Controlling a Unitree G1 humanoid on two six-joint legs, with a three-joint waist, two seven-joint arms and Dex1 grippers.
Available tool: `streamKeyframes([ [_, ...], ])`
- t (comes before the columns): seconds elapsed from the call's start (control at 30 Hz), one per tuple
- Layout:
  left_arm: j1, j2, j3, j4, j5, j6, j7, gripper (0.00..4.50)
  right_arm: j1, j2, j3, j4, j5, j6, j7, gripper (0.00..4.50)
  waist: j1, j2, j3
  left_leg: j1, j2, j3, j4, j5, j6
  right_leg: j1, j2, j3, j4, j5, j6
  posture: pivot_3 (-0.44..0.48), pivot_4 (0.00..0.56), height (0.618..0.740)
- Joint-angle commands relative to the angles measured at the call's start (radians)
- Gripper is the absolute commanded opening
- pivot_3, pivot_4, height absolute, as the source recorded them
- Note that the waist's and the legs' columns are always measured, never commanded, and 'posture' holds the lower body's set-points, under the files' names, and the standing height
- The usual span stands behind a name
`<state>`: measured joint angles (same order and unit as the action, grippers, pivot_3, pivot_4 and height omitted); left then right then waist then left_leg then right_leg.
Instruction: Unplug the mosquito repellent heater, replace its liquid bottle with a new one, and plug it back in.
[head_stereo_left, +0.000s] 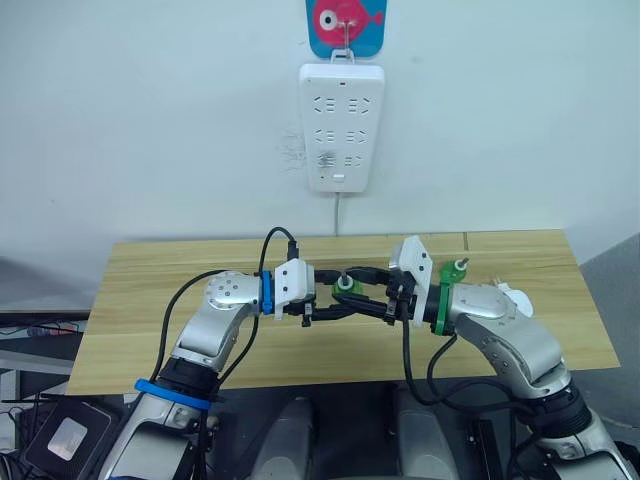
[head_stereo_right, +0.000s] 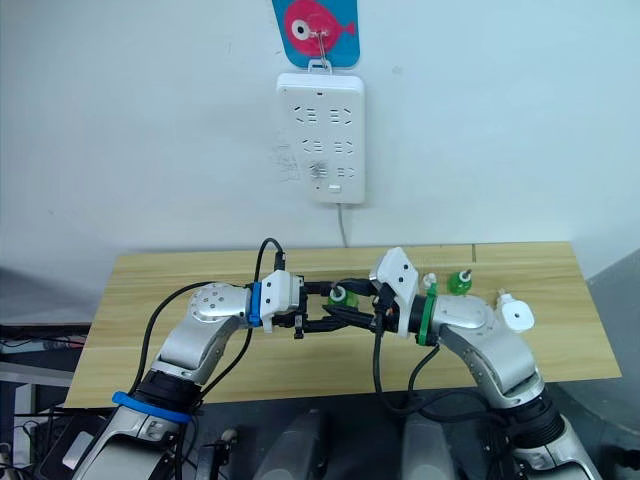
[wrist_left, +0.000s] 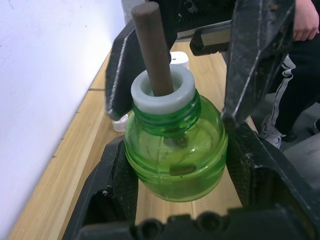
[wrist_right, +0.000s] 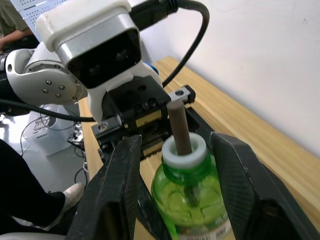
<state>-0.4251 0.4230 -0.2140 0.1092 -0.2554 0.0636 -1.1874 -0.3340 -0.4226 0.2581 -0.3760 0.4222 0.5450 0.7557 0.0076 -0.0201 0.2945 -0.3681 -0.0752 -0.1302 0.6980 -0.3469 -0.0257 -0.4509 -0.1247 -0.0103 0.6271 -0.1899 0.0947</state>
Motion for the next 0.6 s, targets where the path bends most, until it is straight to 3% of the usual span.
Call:
streamKeyframes([
  [0.03,-0.005,-0.011,-0.004,-0.037,-0.013,-0.004,0.005,2.25,0.000,0.003,0.017,-0.001,-0.050,-0.070,0.001,1.32,0.000,0.000,0.000,0.000,0.000,0.000,0.000,0.000,0.000,0.000,0.000,0.000,0.000,0.000,0.000,0.079,0.240,0.740],
  [0.1,-0.005,-0.014,-0.004,-0.036,-0.011,-0.004,0.009,2.25,0.003,0.003,0.023,0.014,-0.085,-0.114,0.004,0.86,0.000,0.000,0.000,0.000,0.000,0.000,0.000,0.000,0.000,0.000,0.000,0.000,0.000,0.000,0.000,0.078,0.241,0.740],
  [0.27,-0.013,-0.035,0.014,-0.040,-0.027,0.030,0.047,2.25,0.016,0.005,0.004,0.028,-0.092,-0.139,0.015,0.86,-0.001,0.000,0.000,0.000,0.000,0.000,0.000,0.000,0.000,0.000,0.000,0.000,0.000,0.000,0.000,0.080,0.244,0.740],
  [0.33,-0.013,-0.045,0.030,-0.049,-0.042,0.049,0.064,2.98,0.028,0.011,-0.034,0.013,-0.051,-0.101,-0.002,0.86,-0.001,0.000,0.000,0.000,0.000,0.000,0.000,0.000,0.000,0.000,0.000,0.000,0.000,0.000,0.000,0.081,0.245,0.740],
  [0.5,0.014,-0.080,0.062,-0.099,-0.057,0.067,0.150,4.48,0.026,0.116,-0.282,-0.031,0.219,0.175,-0.203,0.86,0.001,0.000,-0.001,0.000,0.000,0.000,0.000,0.000,0.000,0.000,0.000,0.000,0.001,0.000,0.000,0.078,0.247,0.740],
  [0.6,0.036,-0.129,0.063,-0.129,-0.032,0.031,0.237,4.50,0.002,0.191,-0.419,-0.011,0.386,0.314,-0.352,0.86,0.001,0.001,-0.001,0.000,0.000,-0.001,0.000,0.000,0.000,0.000,0.000,0.000,0.001,0.000,0.000,0.079,0.249,0.740],
])
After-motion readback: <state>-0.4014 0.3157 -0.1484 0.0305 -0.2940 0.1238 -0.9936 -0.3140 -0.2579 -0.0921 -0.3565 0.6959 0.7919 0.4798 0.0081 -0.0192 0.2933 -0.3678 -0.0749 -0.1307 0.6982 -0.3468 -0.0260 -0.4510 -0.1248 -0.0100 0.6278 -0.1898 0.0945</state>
